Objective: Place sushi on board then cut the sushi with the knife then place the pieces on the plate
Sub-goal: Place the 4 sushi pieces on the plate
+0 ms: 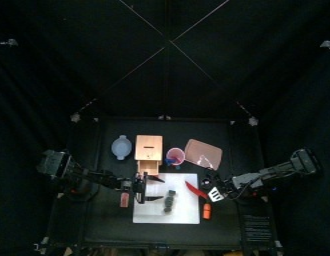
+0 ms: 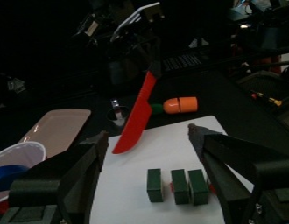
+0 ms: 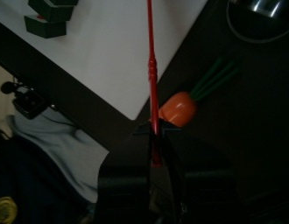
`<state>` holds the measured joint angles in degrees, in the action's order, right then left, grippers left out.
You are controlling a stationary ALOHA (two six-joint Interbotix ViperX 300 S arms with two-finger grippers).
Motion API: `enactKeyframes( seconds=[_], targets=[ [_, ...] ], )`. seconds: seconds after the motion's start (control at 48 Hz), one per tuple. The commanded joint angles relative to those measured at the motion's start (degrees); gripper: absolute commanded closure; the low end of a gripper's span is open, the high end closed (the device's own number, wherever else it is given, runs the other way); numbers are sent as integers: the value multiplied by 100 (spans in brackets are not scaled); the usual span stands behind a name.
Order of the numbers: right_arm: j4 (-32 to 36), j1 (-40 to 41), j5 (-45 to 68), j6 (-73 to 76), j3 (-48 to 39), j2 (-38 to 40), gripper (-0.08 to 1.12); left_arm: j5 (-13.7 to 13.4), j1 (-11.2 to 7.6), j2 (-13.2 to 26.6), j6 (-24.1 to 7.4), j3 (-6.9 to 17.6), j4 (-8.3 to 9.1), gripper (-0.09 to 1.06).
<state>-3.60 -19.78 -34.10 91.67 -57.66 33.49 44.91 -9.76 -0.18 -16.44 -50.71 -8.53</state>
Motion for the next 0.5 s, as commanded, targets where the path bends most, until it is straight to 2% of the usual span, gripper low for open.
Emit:
enactKeyframes(
  seconds=[0.021,0.167,0.375,0.5],
  targets=[
    [193,-193,422,914,26,-281,58,62,0,-9,-9,141,26,-6],
    [396,-299,1046,1222,149,-624,47,62,0,0,-18,70,70,-6],
    [396,-299,1204,1160,510,-1266,11,62,0,0,-18,-9,70,-6],
    [545,-299,1230,1134,659,-1441,4,62,0,-9,-18,0,70,-5]
  ],
)
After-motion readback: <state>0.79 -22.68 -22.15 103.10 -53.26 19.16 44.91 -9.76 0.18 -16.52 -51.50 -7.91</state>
